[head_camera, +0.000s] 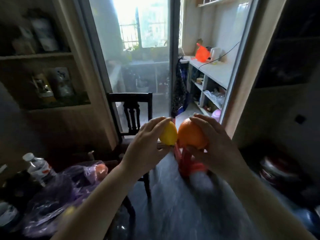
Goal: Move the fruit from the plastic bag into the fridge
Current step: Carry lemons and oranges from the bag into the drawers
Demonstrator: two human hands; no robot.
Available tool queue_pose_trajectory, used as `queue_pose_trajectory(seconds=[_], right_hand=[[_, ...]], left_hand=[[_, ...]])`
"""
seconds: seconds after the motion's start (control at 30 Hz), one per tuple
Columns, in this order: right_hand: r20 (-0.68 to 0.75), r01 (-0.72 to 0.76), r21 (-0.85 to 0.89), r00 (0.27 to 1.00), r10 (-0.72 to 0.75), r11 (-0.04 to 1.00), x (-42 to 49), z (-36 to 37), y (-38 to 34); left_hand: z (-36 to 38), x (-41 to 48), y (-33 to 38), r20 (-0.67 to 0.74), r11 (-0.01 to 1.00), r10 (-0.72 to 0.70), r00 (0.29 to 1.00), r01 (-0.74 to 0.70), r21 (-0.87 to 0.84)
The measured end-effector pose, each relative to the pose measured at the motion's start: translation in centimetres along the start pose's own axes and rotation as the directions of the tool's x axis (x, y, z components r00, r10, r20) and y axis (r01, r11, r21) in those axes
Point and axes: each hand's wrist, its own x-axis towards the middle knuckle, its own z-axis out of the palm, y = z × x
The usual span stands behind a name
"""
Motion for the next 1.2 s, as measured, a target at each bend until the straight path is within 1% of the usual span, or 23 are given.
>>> queue_pose_trajectory(seconds=[0.13, 0.23, 0.3, 0.37, 0.5, 0.63, 0.8, 1.0, 1.1, 1.2], right_hand=[[-0.021, -0.091, -0.07, 0.996, 0.09, 0.993, -5.6, -7.1, 1.9], [-0.022, -0.192, -0.139, 0.981, 0.191, 0.971, -10.4, -12.0, 2.6], [-0.043, -0.231, -0.174, 0.973, 0.227, 0.957, -13.7, -15.1, 2.6], [-0.06, -0.283, -0.219, 0.959, 0.277, 0.934, -17.1, -18.0, 2.6], [-0.12, -0.4, -0.299, 0.916, 0.382, 0.866, -23.4, -23.6, 2.6], [-0.219, -0.487, -0.357, 0.873, 0.436, 0.797, -28.8, -29.3, 2.1], [-0.354, -0.583, -0.391, 0.809, 0.468, 0.712, -34.8, -35.3, 2.2], [-0.501, -0.702, -0.388, 0.705, 0.502, 0.597, -41.5, -41.1, 3.4], [-0.54, -0.755, -0.407, 0.653, 0.532, 0.514, -44.6, -43.9, 4.4], [-0.575, -0.787, -0.412, 0.616, 0.538, 0.46, -46.9, -46.6, 6.1]], left_hand=[[2.5, 0.2, 7.6, 0.056, 0.991, 0.113, 0.992, -0.108, -0.082], [4.5, -0.4, 13.3, 0.087, 0.974, 0.192, 0.978, -0.179, -0.139], [5.5, -1.0, 17.0, 0.107, 0.96, 0.245, 0.964, -0.226, -0.168], [6.5, -1.8, 20.6, 0.119, 0.944, 0.302, 0.946, -0.279, -0.175], [8.3, -3.1, 27.9, 0.141, 0.894, 0.407, 0.903, -0.362, -0.263], [10.0, -3.5, 35.2, 0.145, 0.817, 0.538, 0.831, -0.471, -0.333], [12.7, -3.7, 43.6, 0.147, 0.718, 0.656, 0.74, -0.552, -0.425], [17.3, -3.6, 53.1, 0.156, 0.578, 0.782, 0.604, -0.607, -0.546], [20.1, -3.7, 57.7, 0.147, 0.502, 0.833, 0.534, -0.616, -0.608], [23.3, -3.1, 62.2, 0.147, 0.431, 0.876, 0.459, -0.61, -0.664]])
